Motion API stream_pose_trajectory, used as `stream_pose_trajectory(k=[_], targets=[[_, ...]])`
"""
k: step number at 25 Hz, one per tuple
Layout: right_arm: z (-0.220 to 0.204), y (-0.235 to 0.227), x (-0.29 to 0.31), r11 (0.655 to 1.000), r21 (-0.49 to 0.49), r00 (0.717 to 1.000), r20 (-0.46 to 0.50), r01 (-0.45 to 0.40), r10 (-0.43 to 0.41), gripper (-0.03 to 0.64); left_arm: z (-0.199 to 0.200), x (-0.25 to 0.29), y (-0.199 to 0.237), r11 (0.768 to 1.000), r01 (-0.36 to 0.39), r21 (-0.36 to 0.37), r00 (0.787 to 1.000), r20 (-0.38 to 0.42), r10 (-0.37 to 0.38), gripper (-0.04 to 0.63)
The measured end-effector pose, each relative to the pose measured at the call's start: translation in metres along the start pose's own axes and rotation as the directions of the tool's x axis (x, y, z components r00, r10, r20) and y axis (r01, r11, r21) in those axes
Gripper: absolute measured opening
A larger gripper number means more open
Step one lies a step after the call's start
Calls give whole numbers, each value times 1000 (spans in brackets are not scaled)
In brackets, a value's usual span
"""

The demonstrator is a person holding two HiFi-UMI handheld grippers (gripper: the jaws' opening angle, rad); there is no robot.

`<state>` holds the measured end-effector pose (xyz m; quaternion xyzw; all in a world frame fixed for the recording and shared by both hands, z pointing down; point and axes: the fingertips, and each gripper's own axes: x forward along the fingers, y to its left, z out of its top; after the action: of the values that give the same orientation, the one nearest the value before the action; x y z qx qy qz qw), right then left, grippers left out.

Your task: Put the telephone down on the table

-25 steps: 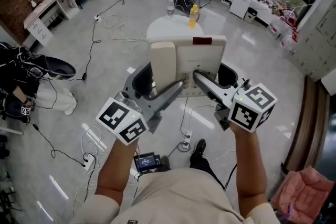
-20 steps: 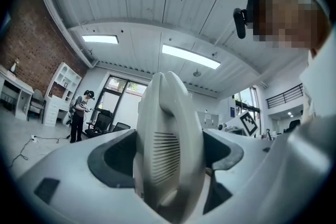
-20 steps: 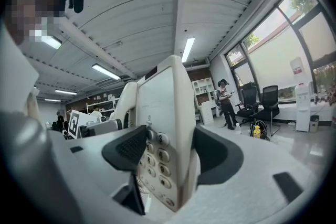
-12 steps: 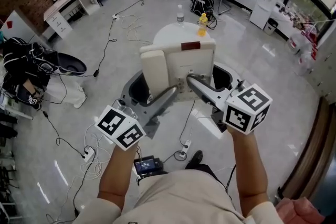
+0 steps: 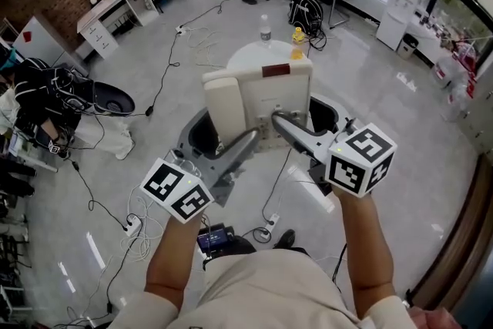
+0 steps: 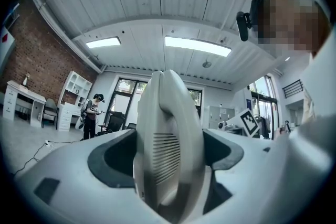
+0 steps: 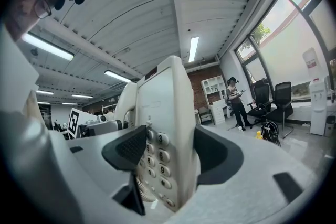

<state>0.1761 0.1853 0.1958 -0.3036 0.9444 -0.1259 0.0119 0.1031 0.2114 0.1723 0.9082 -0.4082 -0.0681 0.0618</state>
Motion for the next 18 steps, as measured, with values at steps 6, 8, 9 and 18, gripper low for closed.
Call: stream_pose_trajectory(k=[6, 8, 9, 18], targets=[[6, -23, -9, 1000, -5, 1000, 7, 17, -17, 272, -3, 25, -4, 1000, 19, 3, 1000, -10, -19, 374], [7, -33, -9, 1000, 1, 1000, 10, 27, -27, 272, -3, 35, -3, 1000, 31, 5, 999, -14, -31, 374], [7, -38, -8, 999, 5, 999, 11, 33, -33, 272, -5, 40, -1, 999, 38, 4, 999, -16, -38, 374], [4, -85, 38, 991, 14, 991, 1, 136, -136, 272, -16, 83, 59, 991, 133, -35, 991, -19, -133, 374]])
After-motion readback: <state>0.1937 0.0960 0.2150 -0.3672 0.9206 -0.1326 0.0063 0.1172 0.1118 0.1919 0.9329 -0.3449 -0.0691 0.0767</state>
